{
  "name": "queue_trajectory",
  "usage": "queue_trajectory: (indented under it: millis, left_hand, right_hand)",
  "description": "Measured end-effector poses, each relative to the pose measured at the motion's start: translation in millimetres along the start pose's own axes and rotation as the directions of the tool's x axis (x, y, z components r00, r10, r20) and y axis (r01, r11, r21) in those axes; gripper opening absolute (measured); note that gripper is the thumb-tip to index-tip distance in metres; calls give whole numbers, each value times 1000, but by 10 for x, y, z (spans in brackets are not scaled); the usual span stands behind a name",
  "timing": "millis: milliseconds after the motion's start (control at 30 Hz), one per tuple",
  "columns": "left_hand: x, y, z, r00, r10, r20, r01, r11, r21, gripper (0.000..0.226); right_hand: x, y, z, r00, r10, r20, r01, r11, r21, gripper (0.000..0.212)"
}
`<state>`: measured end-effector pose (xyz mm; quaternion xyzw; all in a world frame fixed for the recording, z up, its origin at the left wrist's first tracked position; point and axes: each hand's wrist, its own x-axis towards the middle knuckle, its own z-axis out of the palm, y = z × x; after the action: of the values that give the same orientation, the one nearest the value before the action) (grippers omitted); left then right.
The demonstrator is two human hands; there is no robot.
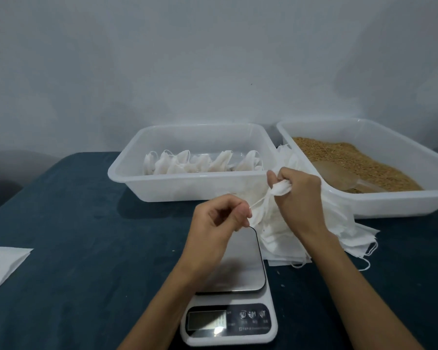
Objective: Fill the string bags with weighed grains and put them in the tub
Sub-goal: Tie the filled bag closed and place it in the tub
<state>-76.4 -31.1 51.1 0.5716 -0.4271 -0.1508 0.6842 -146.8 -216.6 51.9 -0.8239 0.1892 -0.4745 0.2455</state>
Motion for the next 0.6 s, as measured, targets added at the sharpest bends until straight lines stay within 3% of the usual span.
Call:
queue_trajectory:
  millis: [100,233,333,400,467,533,600]
  left_hand:
    - [-63,72,18,999,-3,48,6,998,-68,20]
    - [-8,178,0,999,40,7,-40,997,60,12]
    - [141,191,30,998,9,59,-23,968,248,36]
    - [222,178,84,992,80,94,-111,910,399,20]
    - [317,157,124,990,127,67,-144,884,446,9]
    - [471,172,74,996,87,-1,-79,911,405,12]
    - [727,212,-22,998,30,-57,-7,927,376,17]
  right_hand:
    - [-35,-6,71,999,-9,39,7,999,51,51]
    - [-74,-19,120,998,-6,67,1,997,74,46]
    - [-106,-70,135,995,-48,86,37,993,116,42]
    - [-122,-108,148,989,-90,116,75,989,126,34]
    - [-139,-142,180,983,-112,144,94,987,127,26]
    - [-156,-182,209,985,-113,131,95,986,135,19]
    - [-170,-221,220,991,-85,107,66,983,171,25]
